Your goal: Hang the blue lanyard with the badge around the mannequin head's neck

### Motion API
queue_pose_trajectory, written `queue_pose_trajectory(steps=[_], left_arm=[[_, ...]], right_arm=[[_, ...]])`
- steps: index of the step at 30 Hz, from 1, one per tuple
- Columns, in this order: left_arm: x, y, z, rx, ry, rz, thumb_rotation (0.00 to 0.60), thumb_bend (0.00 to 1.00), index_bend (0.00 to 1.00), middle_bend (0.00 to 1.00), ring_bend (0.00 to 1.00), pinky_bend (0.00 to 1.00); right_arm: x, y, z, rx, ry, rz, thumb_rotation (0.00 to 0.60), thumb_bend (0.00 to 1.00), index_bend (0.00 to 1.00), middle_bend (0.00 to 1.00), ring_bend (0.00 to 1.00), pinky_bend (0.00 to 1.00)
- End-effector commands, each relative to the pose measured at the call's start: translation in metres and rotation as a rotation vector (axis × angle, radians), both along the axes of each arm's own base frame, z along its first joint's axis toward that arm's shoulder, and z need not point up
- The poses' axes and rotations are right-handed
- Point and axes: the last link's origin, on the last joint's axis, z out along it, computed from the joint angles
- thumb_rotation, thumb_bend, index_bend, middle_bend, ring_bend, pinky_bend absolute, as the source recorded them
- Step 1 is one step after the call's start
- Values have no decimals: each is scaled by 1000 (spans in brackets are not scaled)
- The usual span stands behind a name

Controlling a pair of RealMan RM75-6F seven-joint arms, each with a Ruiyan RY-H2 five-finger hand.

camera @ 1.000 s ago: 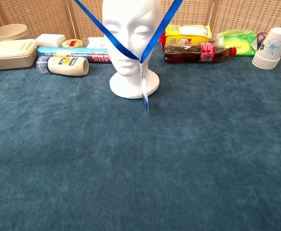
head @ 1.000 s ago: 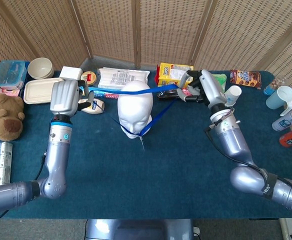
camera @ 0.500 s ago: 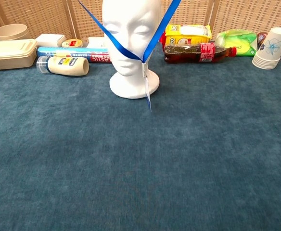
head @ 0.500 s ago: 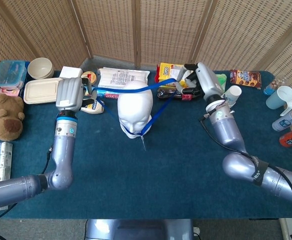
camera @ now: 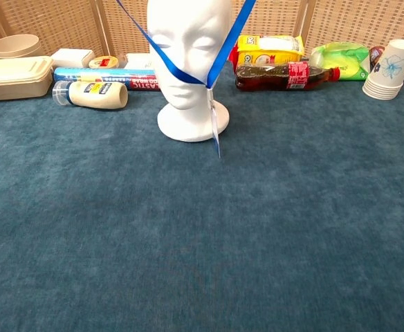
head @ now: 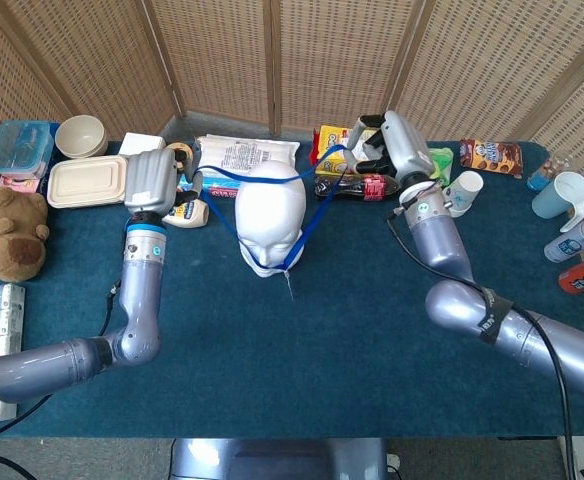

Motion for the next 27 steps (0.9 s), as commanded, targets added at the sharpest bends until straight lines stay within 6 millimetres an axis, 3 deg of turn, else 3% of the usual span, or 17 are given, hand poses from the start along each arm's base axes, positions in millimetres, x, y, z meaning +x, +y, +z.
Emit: queue_pose_trajectory(steps=[1,5,9,12,14,17,19,23,27], left_arm=[[0,2,-4,-7,4,4,545,425,681,1000,1000,1000],[-1,2,-7,-16,11,7,547,380,681,1000,1000,1000],[-1,2,-8,-21,34,8,478,297,594,976,976,997],[-2,1,-8,-52,65,28,459,238,431,725,682,835],[-2,0,-6,-70,73,40,456,200,326,515,439,627],[-4,-1,-3,-83,79,54,457,170,266,340,230,400],[-5,-1,-2,-85,79,59,455,161,242,277,159,335],[-7,-1,0,-84,78,60,461,145,196,206,79,273],[-8,-2,1,-83,71,61,456,132,178,181,50,248]], right_arm=[[1,-5,-3,4,16,-8,600,578,716,1000,1000,1000],[1,-12,-7,5,64,-12,600,573,716,1000,1000,1000],[1,-17,-12,13,108,-16,600,540,661,983,1000,1000],[1,-21,-19,50,131,-24,600,500,555,895,974,945],[1,-23,-22,89,147,-24,600,472,460,717,794,764],[0,-26,-25,121,156,-27,600,448,363,453,460,462],[1,-27,-26,128,155,-26,597,438,327,357,347,368],[4,-28,-26,130,148,-18,542,390,261,267,238,263],[7,-28,-24,121,148,-11,529,357,242,239,204,224]])
